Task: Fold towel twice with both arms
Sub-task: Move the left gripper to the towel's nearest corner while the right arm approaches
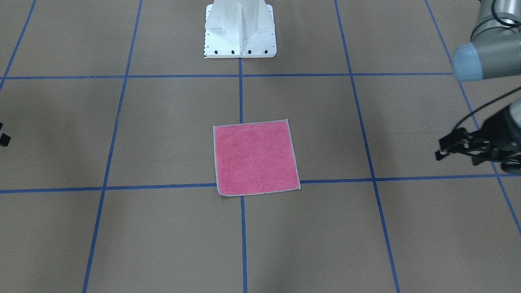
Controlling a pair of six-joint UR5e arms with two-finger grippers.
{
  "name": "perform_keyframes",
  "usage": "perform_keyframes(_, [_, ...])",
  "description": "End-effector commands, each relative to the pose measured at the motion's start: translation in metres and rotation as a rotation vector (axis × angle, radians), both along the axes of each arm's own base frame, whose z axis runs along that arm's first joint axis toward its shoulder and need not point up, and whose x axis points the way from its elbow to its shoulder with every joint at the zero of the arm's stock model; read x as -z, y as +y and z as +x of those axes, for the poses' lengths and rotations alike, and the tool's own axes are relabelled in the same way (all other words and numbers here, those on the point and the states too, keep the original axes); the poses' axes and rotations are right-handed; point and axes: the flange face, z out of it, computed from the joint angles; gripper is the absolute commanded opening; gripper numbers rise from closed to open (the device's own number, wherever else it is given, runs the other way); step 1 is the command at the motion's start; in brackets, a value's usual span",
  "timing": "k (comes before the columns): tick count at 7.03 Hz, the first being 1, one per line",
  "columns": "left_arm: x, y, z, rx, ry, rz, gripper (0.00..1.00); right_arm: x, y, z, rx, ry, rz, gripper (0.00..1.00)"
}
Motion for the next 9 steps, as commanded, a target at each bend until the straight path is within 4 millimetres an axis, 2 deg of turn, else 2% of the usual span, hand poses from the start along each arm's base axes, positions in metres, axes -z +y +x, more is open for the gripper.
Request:
perform_keyframes(1, [0.047, 0.051, 0.108, -0.040, 0.124, -0.012, 1.00, -0.003, 0.006, -0.052, 0.098, -0.094, -0.003, 1.00])
perform_keyframes(2, [0.054, 0.070, 0.140, -0.037, 0.172, -0.020, 1.00, 0.006, 0.010, -0.060, 0.100, -0.159, 0.045, 1.00])
perform_keyframes(3, [0.055, 0.082, 0.164, 0.028, 0.199, -0.129, 1.00, 0.008, 0.019, -0.089, 0.095, -0.172, -0.012, 1.00])
perform_keyframes(4, [0.062, 0.094, 0.178, 0.076, 0.245, -0.189, 1.00, 0.013, 0.026, -0.104, 0.119, -0.192, 0.025, 1.00])
perform_keyframes(5, [0.072, 0.112, 0.200, 0.153, 0.257, -0.280, 1.00, 0.018, 0.032, -0.119, 0.105, -0.198, -0.016, 1.00])
perform_keyframes(6, [0.079, 0.145, 0.238, 0.180, 0.249, -0.311, 1.00, 0.024, 0.038, -0.130, 0.112, -0.217, -0.006, 1.00])
perform_keyframes(7, [0.080, 0.168, 0.265, 0.178, 0.238, -0.317, 1.00, 0.025, 0.043, -0.140, 0.134, -0.231, 0.021, 1.00])
perform_keyframes(8, [0.079, 0.188, 0.289, 0.220, 0.229, -0.333, 1.00, 0.028, 0.047, -0.147, 0.147, -0.234, 0.021, 1.00])
perform_keyframes(9, [0.079, 0.205, 0.305, 0.223, 0.236, -0.334, 0.99, 0.029, 0.048, -0.151, 0.151, -0.235, 0.019, 1.00])
